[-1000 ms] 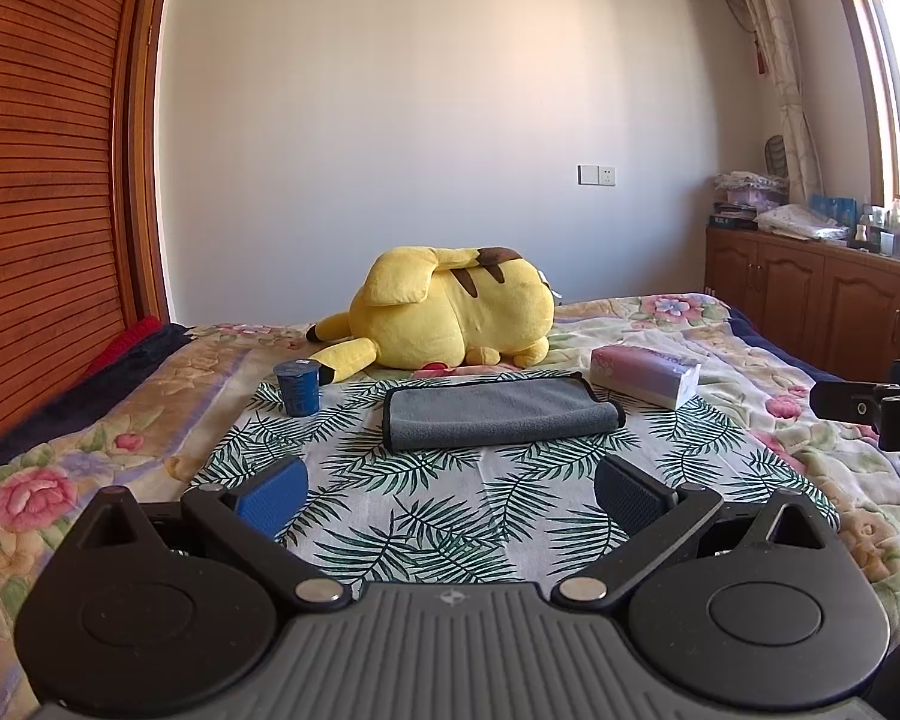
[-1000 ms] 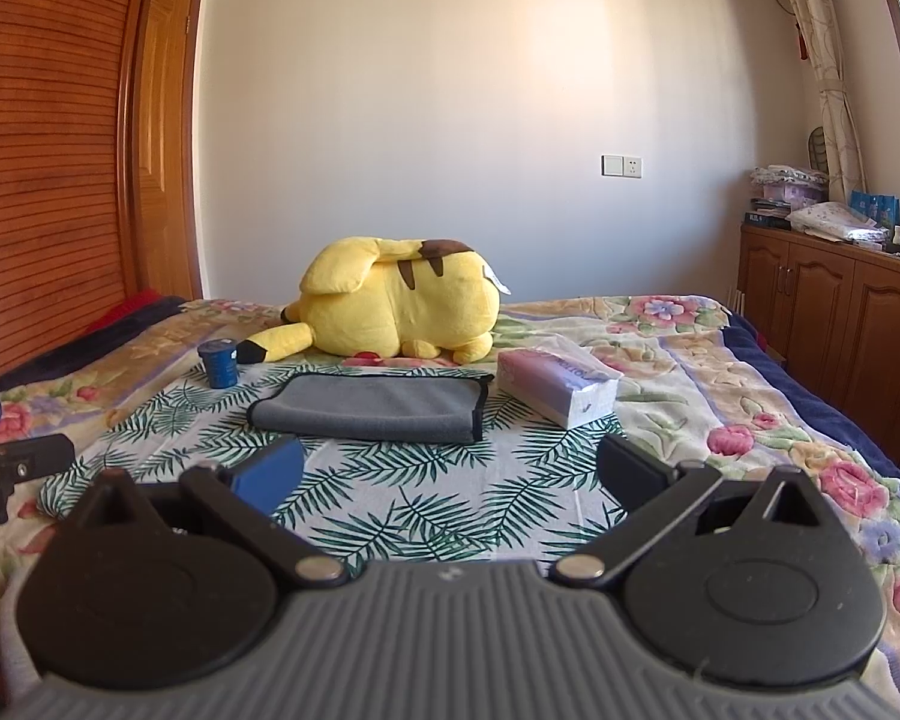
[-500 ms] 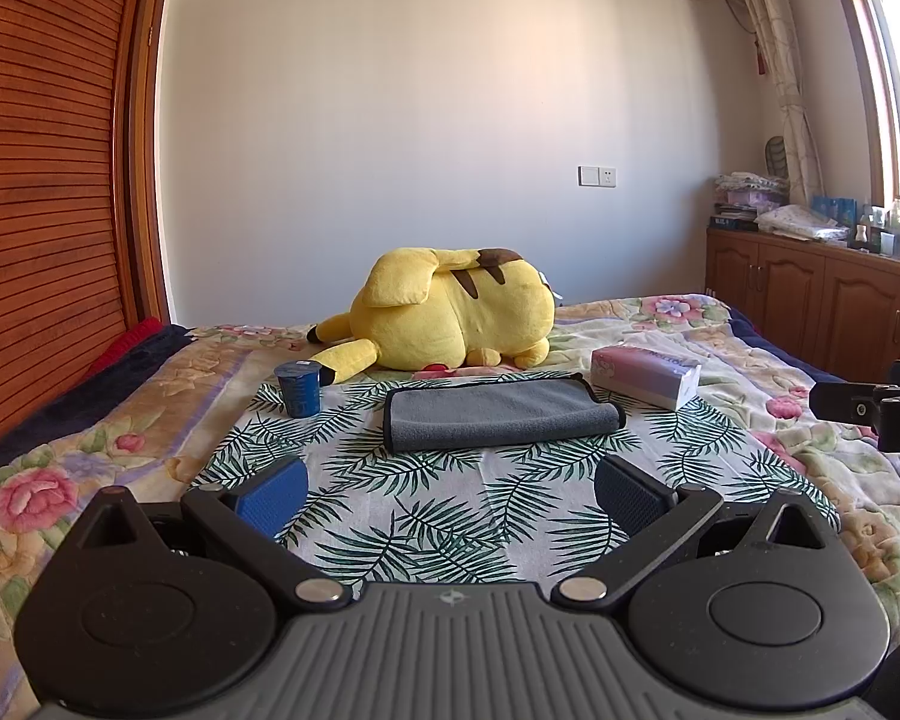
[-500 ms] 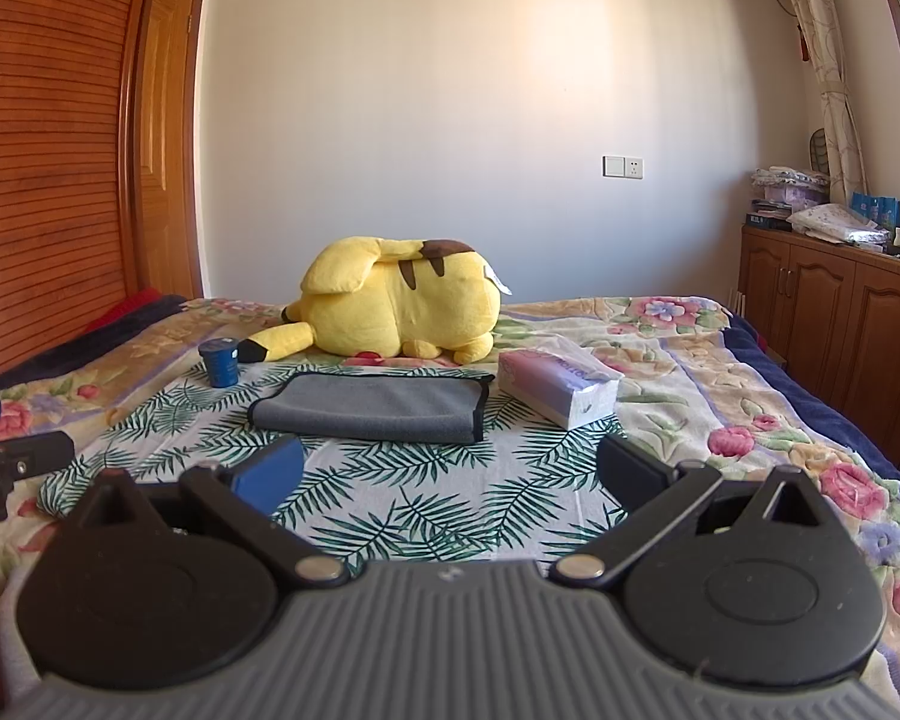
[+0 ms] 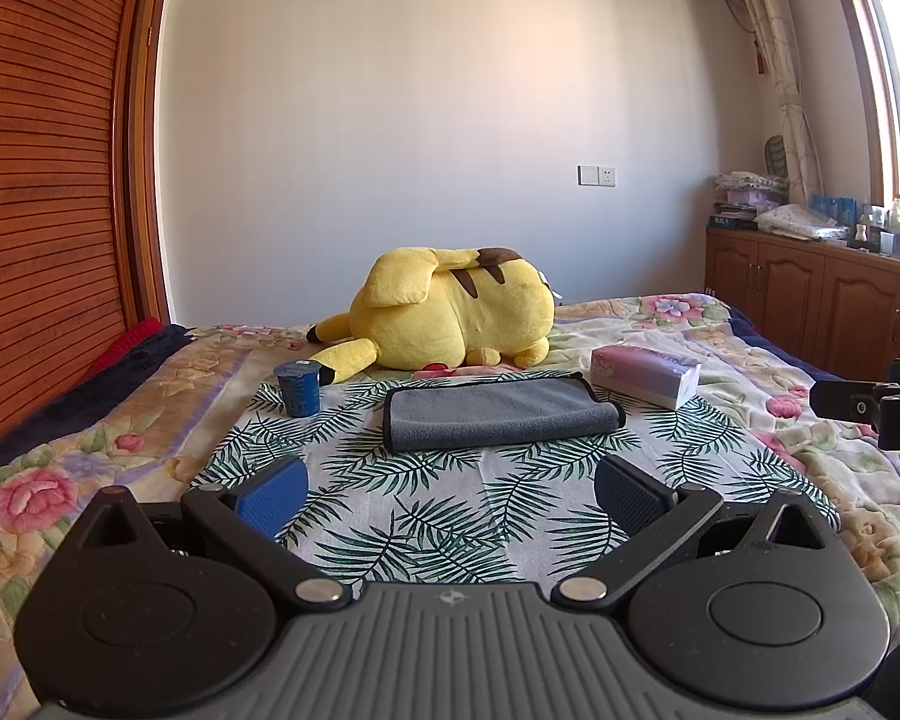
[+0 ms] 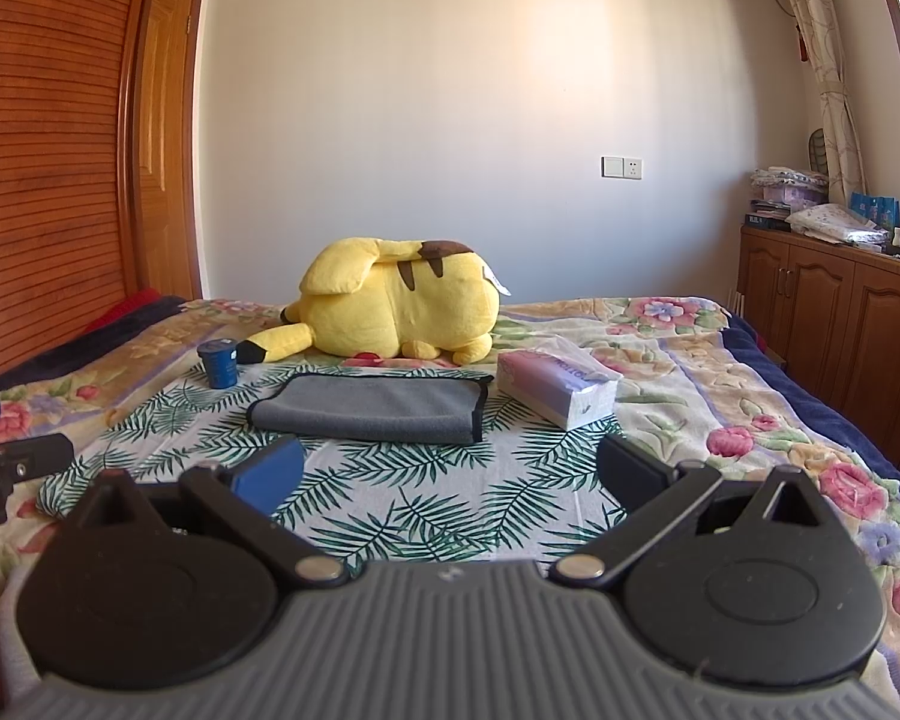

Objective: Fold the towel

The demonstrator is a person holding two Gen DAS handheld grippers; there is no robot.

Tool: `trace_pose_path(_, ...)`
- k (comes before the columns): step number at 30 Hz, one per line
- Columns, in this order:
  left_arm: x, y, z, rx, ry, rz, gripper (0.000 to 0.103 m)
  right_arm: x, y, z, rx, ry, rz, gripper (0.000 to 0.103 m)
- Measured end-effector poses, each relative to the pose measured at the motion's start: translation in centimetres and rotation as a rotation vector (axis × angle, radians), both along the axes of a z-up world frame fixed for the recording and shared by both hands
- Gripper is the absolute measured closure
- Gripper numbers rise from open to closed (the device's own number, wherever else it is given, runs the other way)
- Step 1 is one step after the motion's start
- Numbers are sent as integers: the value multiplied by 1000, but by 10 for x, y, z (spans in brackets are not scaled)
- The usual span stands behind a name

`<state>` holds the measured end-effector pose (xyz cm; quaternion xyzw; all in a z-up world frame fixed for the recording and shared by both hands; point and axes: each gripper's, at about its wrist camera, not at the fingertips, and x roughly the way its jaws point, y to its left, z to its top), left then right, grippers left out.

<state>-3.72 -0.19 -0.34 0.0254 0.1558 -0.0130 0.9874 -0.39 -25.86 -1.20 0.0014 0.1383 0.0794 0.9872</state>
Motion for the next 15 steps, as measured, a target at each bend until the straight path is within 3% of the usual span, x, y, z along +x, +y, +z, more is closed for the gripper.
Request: trace_pose_path(15, 0, 2, 0, 5, 0, -1, 16, -1, 1, 0, 0, -1, 0, 0)
